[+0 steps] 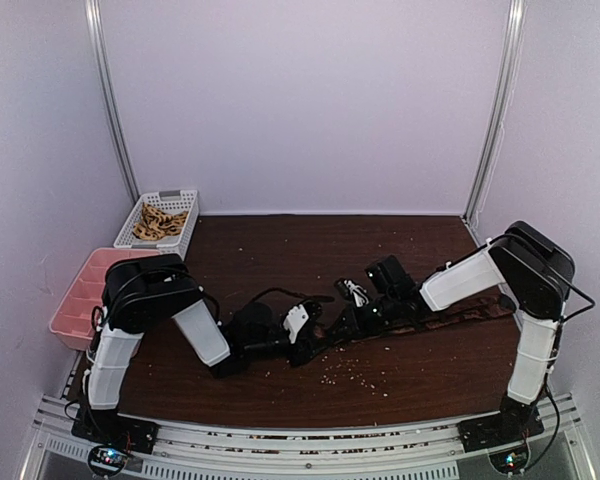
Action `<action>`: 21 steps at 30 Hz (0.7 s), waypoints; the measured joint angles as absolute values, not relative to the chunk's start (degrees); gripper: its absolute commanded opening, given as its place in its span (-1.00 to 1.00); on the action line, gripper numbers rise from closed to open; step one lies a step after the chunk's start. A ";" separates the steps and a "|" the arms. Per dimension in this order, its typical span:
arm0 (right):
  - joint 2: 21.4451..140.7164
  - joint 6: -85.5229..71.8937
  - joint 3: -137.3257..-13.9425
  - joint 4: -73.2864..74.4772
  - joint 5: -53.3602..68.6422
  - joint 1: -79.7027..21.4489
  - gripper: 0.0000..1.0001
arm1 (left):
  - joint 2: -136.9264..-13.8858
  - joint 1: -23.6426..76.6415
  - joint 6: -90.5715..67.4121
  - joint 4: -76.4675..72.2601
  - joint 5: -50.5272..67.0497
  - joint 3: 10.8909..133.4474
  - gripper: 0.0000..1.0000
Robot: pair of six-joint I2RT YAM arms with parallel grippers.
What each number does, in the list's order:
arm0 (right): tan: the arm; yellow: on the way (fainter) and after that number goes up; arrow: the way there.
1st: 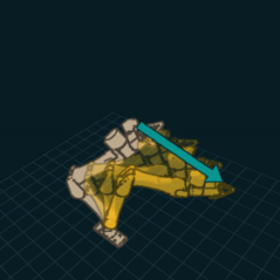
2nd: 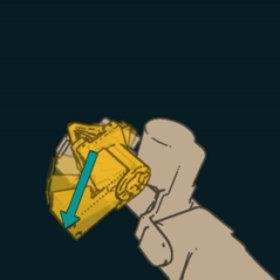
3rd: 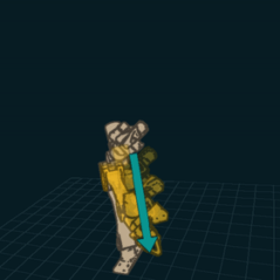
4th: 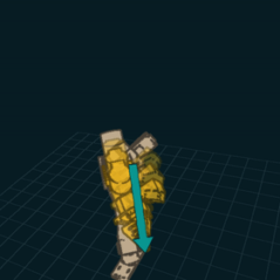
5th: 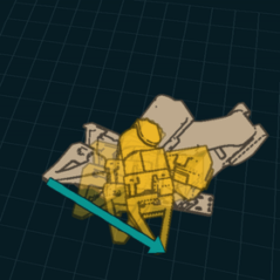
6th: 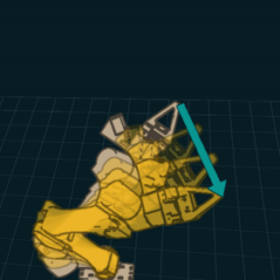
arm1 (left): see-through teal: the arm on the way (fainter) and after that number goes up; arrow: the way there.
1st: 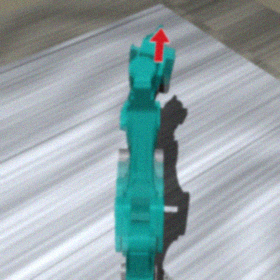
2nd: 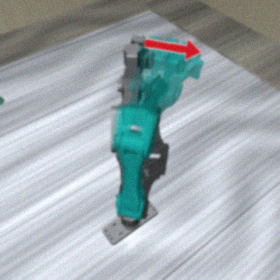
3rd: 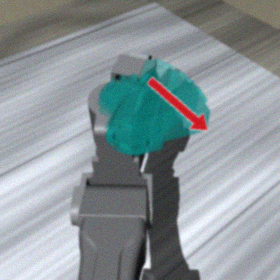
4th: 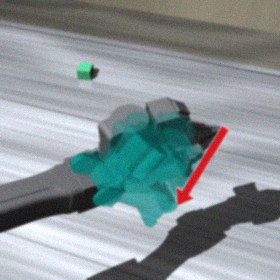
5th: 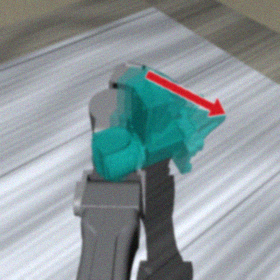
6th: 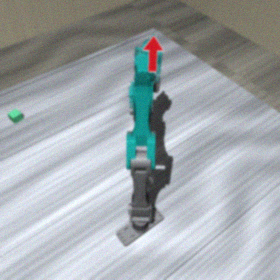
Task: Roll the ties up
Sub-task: Roll the tie at the center of the board.
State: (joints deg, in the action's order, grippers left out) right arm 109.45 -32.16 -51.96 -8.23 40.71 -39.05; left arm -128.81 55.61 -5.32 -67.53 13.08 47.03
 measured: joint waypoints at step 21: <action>110.30 -35.03 -52.16 -10.11 41.04 -41.06 -1.00 | -123.92 55.57 -4.05 -64.40 14.15 40.95 0.07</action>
